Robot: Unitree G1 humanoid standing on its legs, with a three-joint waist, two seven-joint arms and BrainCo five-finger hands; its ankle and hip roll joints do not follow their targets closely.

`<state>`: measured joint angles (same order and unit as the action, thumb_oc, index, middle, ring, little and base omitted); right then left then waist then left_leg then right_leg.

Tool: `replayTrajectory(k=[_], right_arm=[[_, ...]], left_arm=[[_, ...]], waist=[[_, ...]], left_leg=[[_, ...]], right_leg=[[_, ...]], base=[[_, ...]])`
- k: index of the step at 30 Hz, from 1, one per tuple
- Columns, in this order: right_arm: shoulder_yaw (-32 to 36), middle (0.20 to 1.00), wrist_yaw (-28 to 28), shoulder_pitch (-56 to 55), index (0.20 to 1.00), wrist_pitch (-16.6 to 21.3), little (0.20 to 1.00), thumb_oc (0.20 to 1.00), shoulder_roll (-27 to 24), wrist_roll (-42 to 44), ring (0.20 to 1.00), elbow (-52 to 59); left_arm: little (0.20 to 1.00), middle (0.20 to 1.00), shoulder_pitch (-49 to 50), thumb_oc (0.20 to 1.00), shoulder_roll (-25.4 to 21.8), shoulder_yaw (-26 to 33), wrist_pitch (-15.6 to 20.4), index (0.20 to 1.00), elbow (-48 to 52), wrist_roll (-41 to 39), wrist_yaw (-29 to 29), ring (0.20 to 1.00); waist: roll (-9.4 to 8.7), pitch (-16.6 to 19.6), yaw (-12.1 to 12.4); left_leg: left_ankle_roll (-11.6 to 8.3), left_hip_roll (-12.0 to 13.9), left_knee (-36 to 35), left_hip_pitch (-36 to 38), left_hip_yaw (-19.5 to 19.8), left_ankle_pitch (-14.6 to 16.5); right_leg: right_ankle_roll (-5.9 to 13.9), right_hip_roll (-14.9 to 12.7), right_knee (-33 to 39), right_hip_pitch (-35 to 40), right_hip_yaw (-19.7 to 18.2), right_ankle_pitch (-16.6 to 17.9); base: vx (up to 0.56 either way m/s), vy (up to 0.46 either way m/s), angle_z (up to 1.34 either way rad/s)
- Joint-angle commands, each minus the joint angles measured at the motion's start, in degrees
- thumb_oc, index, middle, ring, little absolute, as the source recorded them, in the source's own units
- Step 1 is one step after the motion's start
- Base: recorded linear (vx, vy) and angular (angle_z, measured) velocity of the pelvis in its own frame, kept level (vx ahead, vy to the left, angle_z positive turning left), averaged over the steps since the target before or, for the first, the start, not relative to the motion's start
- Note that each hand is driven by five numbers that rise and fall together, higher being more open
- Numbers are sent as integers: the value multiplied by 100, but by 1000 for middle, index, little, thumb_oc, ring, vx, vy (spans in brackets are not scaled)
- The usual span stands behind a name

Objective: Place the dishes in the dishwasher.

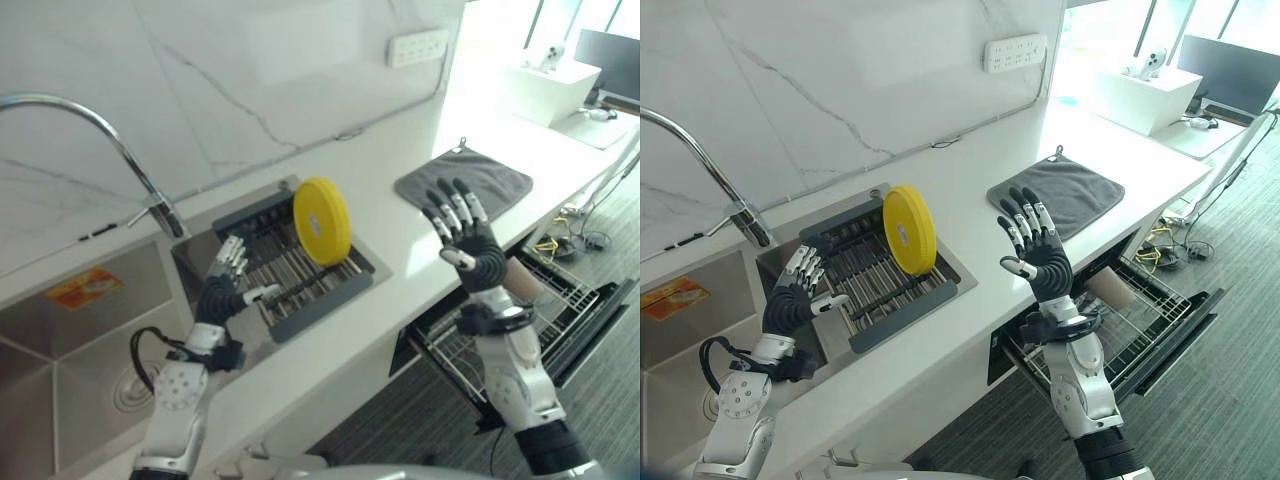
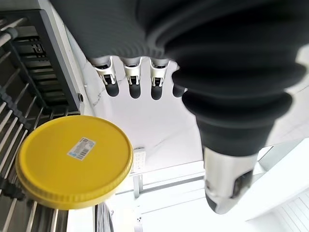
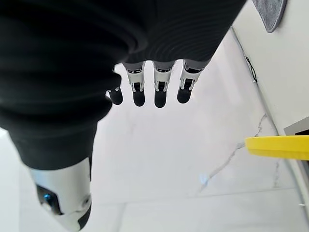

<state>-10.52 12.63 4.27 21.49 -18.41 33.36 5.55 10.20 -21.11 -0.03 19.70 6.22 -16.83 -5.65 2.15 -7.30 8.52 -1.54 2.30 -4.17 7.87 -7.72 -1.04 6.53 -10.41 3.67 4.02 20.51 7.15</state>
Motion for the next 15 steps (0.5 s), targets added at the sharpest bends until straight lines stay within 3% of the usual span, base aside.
replayTrajectory(k=[1, 8, 9, 15], right_arm=[[84, 1000, -461, 505, 1000, 35, 1000, 1000, -115, -655, 1000, 213], [30, 1000, -1100, 1198, 1000, -37, 1000, 1000, -403, -772, 1000, -31], [170, 1000, -1388, 1838, 1000, -322, 1000, 1000, -477, -555, 1000, -288], [339, 1000, -1894, 2710, 1000, -793, 1000, 1000, -630, -165, 1000, -1133]], left_arm=[[1000, 1000, -496, 1000, -385, 21, 203, 1000, 58, 80, 98, 1000], [1000, 1000, -620, 1000, -456, -114, 171, 1000, 32, 107, 156, 1000], [1000, 1000, -712, 1000, -556, -170, 194, 1000, -96, 79, 113, 1000], [1000, 1000, -816, 1000, -806, -305, 195, 1000, -231, -45, -82, 1000]], waist=[[-163, 96, 195], [-180, 121, 422], [-182, 127, 544], [-171, 98, 789]], left_leg=[[-225, 269, 65, -115, 51, 460], [-277, 284, 154, -184, 171, 449], [-304, 311, 177, -193, 248, 437], [-363, 372, 218, -217, 327, 393]], right_leg=[[558, -414, -290, 334, 164, -768], [481, -361, -203, 434, 242, -784], [434, -333, -182, 496, 301, -806], [398, -343, -179, 583, 480, -798]], base=[[3, -40, 24], [30, -21, 13], [95, -3, 10], [156, 14, 24]])
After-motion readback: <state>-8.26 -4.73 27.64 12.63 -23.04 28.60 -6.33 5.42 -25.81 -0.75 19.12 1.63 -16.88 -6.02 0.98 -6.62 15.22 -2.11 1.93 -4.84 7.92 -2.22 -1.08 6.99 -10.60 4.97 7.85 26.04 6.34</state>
